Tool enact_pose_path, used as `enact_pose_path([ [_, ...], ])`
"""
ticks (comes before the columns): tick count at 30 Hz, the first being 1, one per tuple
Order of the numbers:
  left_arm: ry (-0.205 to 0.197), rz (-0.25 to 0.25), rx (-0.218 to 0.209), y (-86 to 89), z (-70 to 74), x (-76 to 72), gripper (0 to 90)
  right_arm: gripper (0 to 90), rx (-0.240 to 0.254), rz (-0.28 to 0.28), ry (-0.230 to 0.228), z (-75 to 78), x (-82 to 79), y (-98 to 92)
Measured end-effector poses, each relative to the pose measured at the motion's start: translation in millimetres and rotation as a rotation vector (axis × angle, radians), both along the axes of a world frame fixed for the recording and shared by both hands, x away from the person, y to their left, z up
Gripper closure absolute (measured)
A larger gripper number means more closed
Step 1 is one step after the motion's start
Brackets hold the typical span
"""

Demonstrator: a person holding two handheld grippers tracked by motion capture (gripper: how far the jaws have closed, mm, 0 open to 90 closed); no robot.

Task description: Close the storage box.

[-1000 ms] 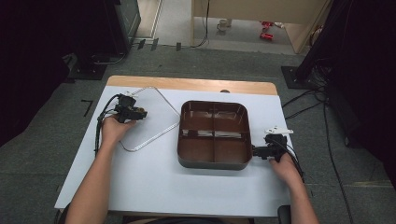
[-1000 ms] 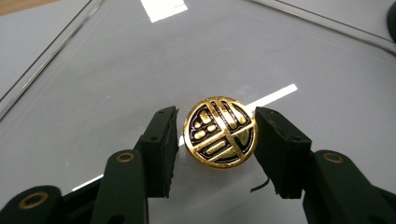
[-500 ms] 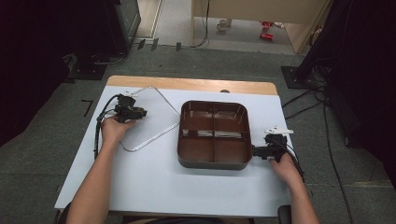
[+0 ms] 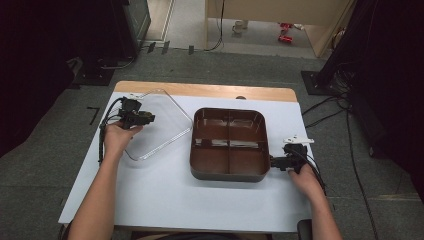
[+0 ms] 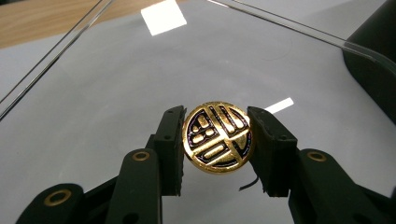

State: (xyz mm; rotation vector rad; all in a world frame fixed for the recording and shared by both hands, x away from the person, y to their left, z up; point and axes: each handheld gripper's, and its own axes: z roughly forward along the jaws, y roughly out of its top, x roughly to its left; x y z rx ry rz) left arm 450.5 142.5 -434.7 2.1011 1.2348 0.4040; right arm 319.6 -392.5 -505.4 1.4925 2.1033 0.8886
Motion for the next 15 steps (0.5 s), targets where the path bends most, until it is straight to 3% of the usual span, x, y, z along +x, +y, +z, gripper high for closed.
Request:
enact_pose_path([
  [15,-0.03,-0.002,-0.075,8.5,42.0,-21.1,59.3,0.0,0.0,0.001,0.002,0.1,0.2,-0.2],
])
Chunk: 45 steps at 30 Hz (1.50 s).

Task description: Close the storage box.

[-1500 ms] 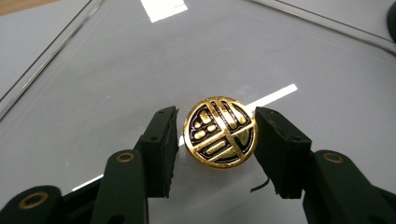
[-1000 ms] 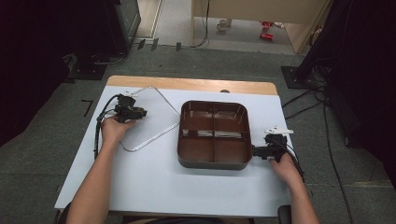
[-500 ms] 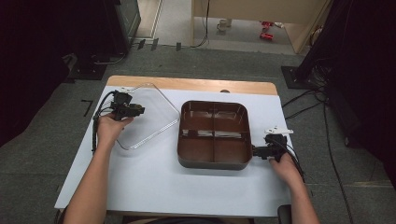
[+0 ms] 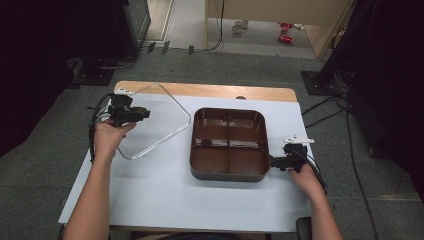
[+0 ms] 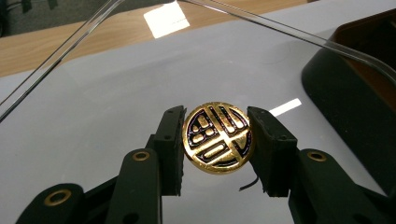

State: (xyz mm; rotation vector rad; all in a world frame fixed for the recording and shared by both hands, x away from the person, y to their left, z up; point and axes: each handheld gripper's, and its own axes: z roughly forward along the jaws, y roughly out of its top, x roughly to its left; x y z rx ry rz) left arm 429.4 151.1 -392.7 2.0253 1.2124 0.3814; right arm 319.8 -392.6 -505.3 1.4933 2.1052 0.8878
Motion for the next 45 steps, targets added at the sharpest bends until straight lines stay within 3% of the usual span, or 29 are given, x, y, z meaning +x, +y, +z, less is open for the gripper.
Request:
enact_pose_path([
  [8,-0.031,-0.055,-0.036,-10.6,25.3,-14.0,59.4,0.0,-0.001,0.001,0.001,0.0,0.1,-0.1],
  [18,-0.077,-0.166,-0.065,-44.7,44.8,-25.0,59.4,0.0,-0.001,-0.001,0.001,0.0,0.2,0.1],
  [25,-0.078,-0.239,-0.076,-76.4,39.2,-27.4,59.4,0.0,0.0,-0.002,0.002,0.0,0.0,0.2],
  [32,-0.05,-0.343,-0.068,-106.6,29.0,-30.3,59.4,0.0,0.0,-0.002,0.001,0.0,0.0,0.2],
  [36,-0.068,-0.379,-0.058,-121.4,26.4,-31.2,59.4,0.0,0.0,-0.001,0.001,0.0,0.0,0.2],
  [41,-0.034,-0.442,-0.103,-140.2,19.1,-27.8,59.4,0.0,0.0,-0.001,0.002,0.1,0.0,0.1],
  [45,-0.034,-0.465,-0.095,-153.7,15.9,-28.0,59.4,0.0,0.0,-0.001,0.002,0.0,0.0,0.1],
])
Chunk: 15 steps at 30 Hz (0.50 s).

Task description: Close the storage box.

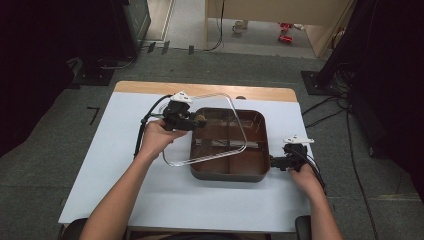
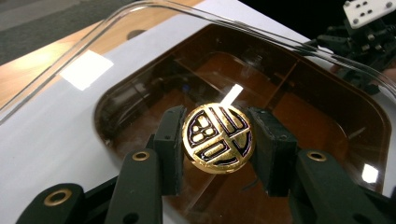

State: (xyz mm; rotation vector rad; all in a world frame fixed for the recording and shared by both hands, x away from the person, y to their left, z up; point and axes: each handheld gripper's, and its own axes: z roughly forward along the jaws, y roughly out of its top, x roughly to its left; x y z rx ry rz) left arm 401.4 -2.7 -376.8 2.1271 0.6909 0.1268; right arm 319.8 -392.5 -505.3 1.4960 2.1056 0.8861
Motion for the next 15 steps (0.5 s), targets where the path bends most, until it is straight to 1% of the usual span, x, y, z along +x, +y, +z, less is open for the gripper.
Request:
enact_pose_path([
  [3,0.0,-0.03,-0.008,-12.1,-1.9,-0.5,59.5,0.0,0.0,0.0,0.0,0.0,0.0,0.0],
  [5,-0.003,-0.05,-0.005,-19.6,-3.1,-1.3,59.4,0.0,0.0,0.0,0.0,0.0,0.0,0.0],
  [9,-0.029,-0.1,0.035,-38.6,-7.5,-4.6,59.5,0.0,0.0,0.0,0.0,0.0,0.0,0.0],
  [10,-0.028,-0.117,0.046,-44.9,-9.5,-4.5,59.4,0.0,0.001,0.0,0.0,0.0,0.0,0.0],
  [15,-0.035,-0.168,0.077,-62.0,-15.4,-4.7,59.5,0.0,0.0,0.0,0.0,0.0,0.0,0.0],
])
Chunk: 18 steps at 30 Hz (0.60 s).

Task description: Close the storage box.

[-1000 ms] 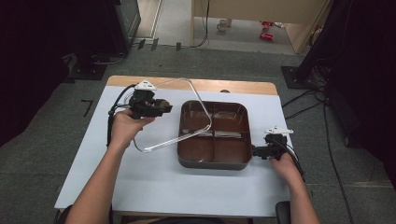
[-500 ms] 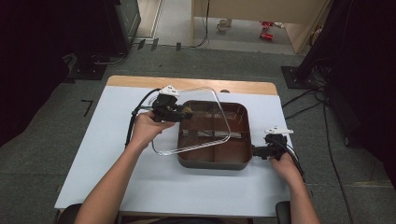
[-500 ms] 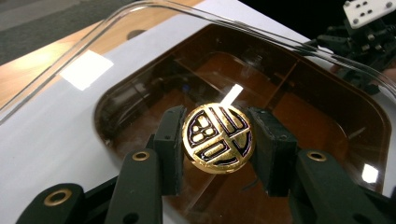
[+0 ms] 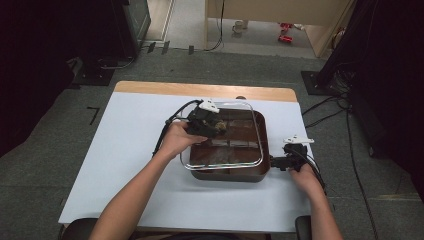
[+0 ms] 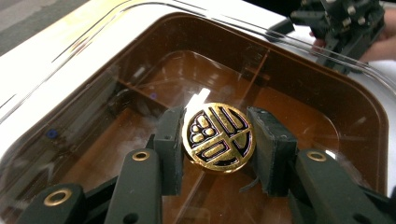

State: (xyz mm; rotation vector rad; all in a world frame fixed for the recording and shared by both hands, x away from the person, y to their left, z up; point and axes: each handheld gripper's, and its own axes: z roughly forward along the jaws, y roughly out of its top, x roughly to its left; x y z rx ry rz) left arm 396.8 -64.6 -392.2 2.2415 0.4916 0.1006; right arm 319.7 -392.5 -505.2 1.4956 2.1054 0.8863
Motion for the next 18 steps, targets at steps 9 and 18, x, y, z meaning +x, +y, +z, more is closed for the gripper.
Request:
enact_pose_path([
  [9,-0.015,-0.056,0.045,-20.2,-8.1,1.0,59.4,0.0,0.0,0.0,0.0,0.0,0.0,0.0],
  [18,-0.012,-0.091,0.102,-37.2,-21.0,3.8,59.4,0.0,0.0,0.0,0.0,0.0,0.0,0.0],
])
